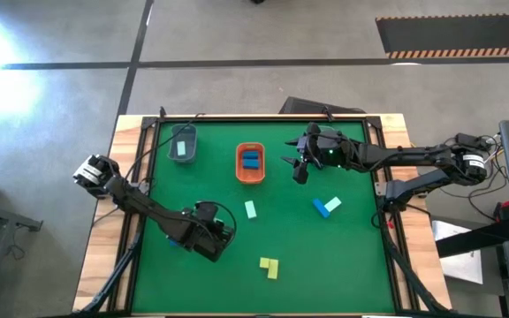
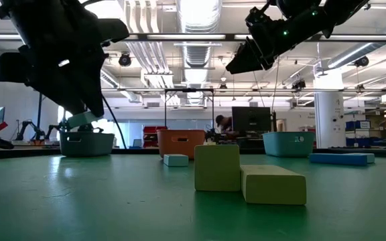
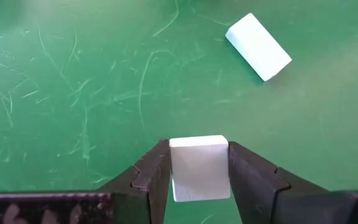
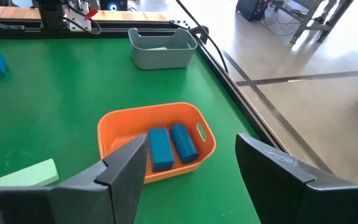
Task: Sort & place blocks by color
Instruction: Put the light blue wooden block into the gray bin
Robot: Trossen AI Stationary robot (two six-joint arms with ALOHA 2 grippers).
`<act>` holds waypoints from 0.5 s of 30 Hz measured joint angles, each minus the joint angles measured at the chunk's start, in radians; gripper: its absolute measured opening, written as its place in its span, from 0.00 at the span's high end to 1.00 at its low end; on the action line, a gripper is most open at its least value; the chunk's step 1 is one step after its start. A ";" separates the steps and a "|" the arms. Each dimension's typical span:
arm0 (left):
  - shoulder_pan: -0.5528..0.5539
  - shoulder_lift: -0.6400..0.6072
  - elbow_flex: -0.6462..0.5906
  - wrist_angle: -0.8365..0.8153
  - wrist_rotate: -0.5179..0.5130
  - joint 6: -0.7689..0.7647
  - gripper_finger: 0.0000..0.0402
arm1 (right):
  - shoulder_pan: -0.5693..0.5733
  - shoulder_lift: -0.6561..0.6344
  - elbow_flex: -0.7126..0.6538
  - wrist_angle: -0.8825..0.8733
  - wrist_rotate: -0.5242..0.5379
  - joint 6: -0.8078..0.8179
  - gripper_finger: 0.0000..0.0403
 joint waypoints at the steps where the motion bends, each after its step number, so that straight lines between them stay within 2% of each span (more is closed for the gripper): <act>1: 0.001 0.000 0.000 0.000 0.000 0.000 0.68 | 0.000 0.000 0.000 0.000 0.000 -0.001 0.42; 15: 0.011 0.000 -0.001 0.001 -0.004 -0.001 0.68 | 0.000 0.000 0.000 -0.002 0.000 -0.009 0.42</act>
